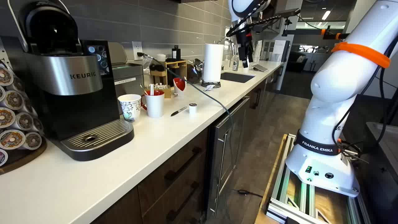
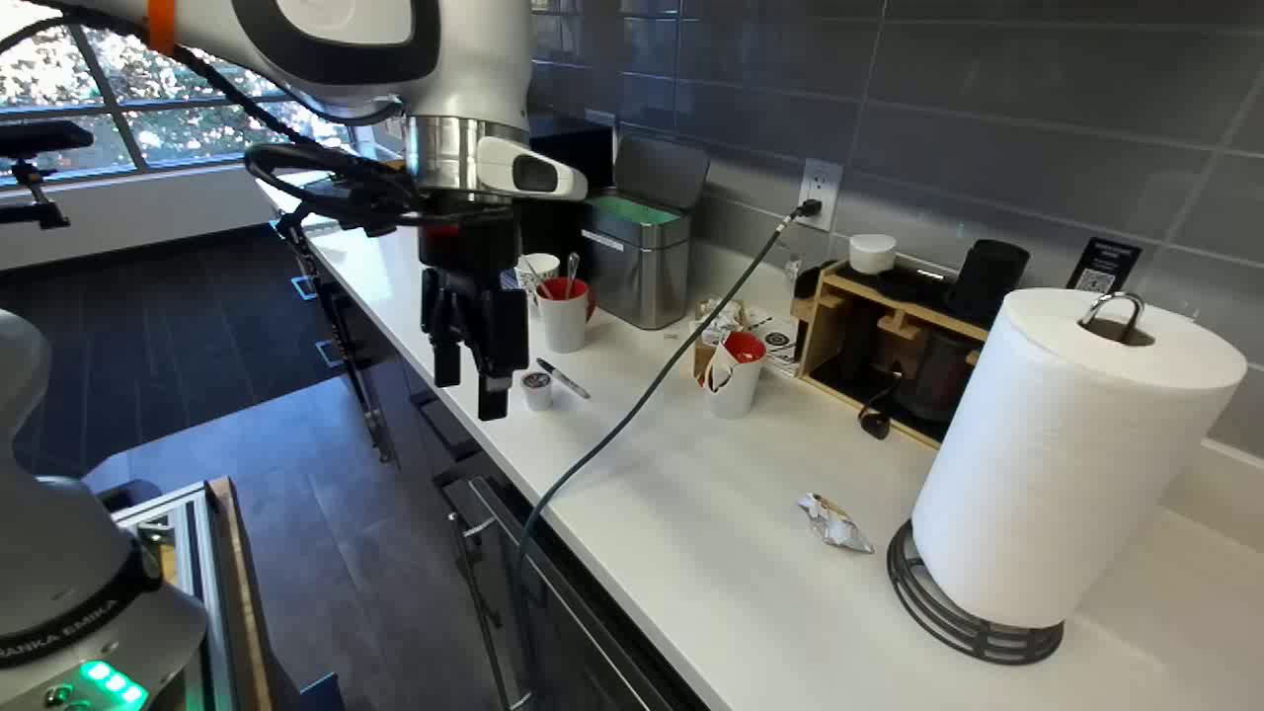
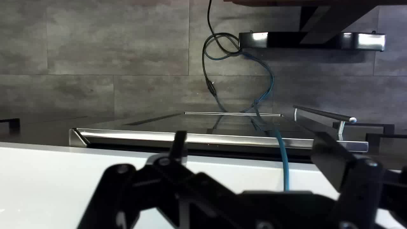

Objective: Put the pen in the mug on the left.

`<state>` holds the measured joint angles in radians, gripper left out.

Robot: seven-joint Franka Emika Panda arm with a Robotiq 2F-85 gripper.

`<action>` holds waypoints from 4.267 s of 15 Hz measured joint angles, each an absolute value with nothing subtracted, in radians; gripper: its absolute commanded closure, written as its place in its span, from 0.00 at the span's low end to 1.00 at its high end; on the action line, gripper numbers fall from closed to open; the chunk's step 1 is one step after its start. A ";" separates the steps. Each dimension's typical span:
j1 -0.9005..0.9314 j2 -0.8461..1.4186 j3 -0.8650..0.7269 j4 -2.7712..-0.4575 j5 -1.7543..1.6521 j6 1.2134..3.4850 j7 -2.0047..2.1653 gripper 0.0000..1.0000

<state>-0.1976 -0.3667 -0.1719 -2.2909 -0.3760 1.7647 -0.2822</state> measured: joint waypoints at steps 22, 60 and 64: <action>0.035 -0.241 -0.094 -2.303 -0.330 2.278 -0.626 0.00; 0.064 0.212 0.059 -2.196 0.161 2.494 -1.656 0.63; 0.056 0.236 0.068 -2.196 0.157 2.515 -1.607 0.58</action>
